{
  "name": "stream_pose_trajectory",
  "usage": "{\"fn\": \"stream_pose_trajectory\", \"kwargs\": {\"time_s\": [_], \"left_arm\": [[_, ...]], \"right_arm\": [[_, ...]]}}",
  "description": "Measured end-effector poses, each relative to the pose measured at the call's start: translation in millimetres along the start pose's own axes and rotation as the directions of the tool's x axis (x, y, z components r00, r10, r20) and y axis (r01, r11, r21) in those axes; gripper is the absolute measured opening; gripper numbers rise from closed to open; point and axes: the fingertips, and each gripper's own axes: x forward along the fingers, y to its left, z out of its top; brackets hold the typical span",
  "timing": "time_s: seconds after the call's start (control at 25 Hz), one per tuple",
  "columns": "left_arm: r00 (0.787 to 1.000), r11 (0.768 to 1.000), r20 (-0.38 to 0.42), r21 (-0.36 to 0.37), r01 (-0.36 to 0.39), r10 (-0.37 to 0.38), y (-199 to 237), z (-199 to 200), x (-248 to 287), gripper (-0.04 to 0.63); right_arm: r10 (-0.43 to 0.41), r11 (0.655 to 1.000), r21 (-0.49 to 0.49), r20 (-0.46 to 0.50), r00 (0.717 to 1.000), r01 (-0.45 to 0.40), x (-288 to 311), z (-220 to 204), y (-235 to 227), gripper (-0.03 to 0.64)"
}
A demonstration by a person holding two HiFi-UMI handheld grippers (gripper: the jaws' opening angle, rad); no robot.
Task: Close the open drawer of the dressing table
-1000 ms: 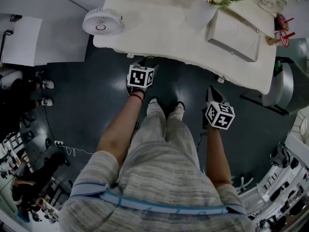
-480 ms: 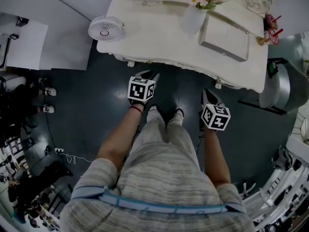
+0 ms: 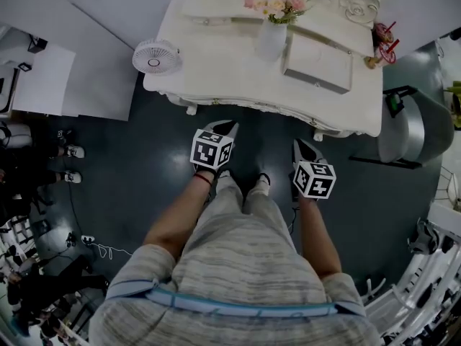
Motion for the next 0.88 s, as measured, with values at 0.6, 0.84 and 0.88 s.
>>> {"fn": "stream_pose_trajectory", "kwargs": {"time_s": [0.6, 0.84, 0.88], "left_arm": [[0.976, 0.986, 0.144, 0.062, 0.155, -0.163, -91.7, 44.3, -52.8, 0.014], [0.960, 0.980, 0.199, 0.079, 0.185, -0.197, -113.4, 54.8, -77.3, 0.014], [0.957, 0.978, 0.205, 0.081, 0.190, -0.203, -116.6, 56.1, -81.0, 0.014]], "right_arm": [[0.130, 0.991, -0.031, 0.121, 0.984, -0.127, -58.2, 44.1, 37.1, 0.009], [0.179, 0.983, -0.062, 0.146, 0.973, -0.172, -80.1, 50.4, 51.8, 0.009], [0.188, 0.981, -0.067, 0.149, 0.971, -0.180, -84.0, 51.7, 54.4, 0.009]]}}
